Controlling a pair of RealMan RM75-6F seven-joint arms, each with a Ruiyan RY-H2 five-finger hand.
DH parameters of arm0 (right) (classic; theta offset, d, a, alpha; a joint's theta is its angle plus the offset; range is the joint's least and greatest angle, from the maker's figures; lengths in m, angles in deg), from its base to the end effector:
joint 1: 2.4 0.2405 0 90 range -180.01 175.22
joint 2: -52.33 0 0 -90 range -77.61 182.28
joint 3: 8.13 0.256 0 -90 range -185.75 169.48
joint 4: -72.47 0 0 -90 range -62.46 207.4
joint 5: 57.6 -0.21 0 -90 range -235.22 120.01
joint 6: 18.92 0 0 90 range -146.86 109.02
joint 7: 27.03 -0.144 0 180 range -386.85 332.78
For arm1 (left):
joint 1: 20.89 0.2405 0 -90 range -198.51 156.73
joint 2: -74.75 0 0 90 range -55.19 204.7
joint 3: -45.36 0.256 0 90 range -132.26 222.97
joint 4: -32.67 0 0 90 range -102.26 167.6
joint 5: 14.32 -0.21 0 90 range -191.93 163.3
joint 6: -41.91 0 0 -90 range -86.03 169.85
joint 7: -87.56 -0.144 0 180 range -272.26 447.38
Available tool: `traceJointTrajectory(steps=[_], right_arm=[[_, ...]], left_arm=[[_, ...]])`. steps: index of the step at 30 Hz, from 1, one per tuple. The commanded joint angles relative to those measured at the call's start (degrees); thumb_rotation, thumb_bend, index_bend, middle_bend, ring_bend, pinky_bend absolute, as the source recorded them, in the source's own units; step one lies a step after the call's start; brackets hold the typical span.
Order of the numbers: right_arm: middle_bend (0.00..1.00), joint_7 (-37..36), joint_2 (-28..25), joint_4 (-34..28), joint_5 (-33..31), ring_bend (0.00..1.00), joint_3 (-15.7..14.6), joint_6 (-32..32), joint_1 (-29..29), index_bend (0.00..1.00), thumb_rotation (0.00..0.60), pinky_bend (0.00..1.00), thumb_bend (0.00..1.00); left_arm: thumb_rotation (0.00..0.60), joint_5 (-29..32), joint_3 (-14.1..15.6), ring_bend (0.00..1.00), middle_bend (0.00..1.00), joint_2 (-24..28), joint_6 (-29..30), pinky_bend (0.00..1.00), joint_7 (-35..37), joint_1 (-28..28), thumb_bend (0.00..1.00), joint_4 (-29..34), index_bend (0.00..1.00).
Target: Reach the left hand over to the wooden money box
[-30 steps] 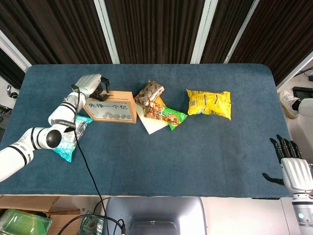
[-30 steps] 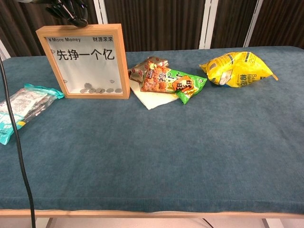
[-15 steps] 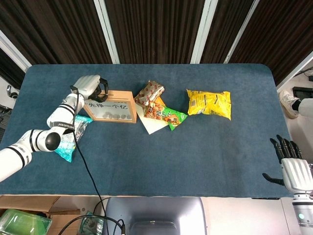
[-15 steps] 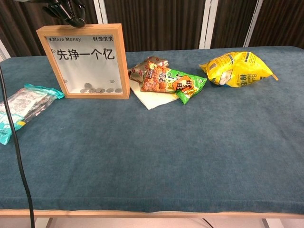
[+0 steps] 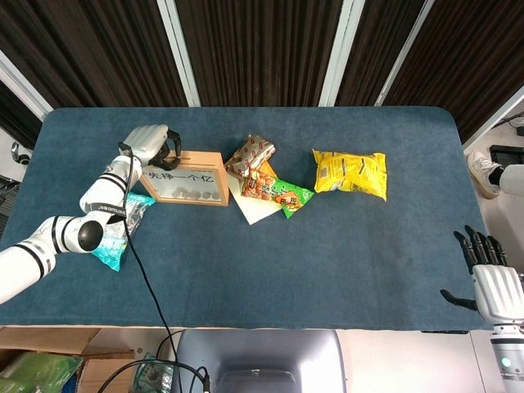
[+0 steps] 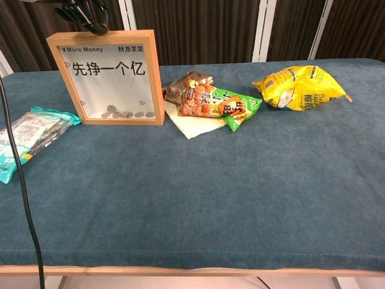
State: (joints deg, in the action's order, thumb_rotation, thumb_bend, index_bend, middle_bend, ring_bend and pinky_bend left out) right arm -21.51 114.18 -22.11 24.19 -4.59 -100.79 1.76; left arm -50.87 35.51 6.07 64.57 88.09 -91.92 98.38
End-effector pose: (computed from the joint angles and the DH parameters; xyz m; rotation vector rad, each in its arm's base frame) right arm -0.3200 -0.1788 0.1663 1.3748 -0.9020 0.7662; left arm -0.0877 0.5102 0.1349 -1.6987 -1.1649 -0.8436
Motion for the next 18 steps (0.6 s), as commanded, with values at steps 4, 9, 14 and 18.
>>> traceJointTrajectory(steps=[4,9,14,18], right_arm=[[0.00,0.0,-0.1,-0.1,0.0,0.00,0.0,0.1,0.0,0.00,0.600,0.00,0.14],[0.00,-0.1,-0.1,-0.1,0.0,0.00,0.0,0.2,0.0,0.00,0.600,0.00,0.14],[0.00,0.0,-0.1,-0.1,-0.1,0.00,0.0,0.3,0.1,0.00,0.600,0.00,0.14],[0.00,0.0,-0.1,-0.1,-0.2,0.00,0.0,0.2,0.0,0.00,0.600,0.00,0.14]], left_arm=[[0.600,0.2,0.2,1.00,1.00,-0.4,0.2,1.00,0.1,-0.2,0.69,-0.6,0.70],[0.600,0.0,0.4,1.00,1.00,-0.5,1.0,1.00,-0.1,-0.2,0.69,-0.6,0.70],[0.600,0.0,0.5,1.00,1.00,-0.5,1.1,1.00,-0.2,-0.2,0.69,-0.6,0.70],[0.600,0.0,0.7,1.00,1.00,-0.4,0.7,1.00,-0.4,-0.3,0.69,-0.7,0.70]])
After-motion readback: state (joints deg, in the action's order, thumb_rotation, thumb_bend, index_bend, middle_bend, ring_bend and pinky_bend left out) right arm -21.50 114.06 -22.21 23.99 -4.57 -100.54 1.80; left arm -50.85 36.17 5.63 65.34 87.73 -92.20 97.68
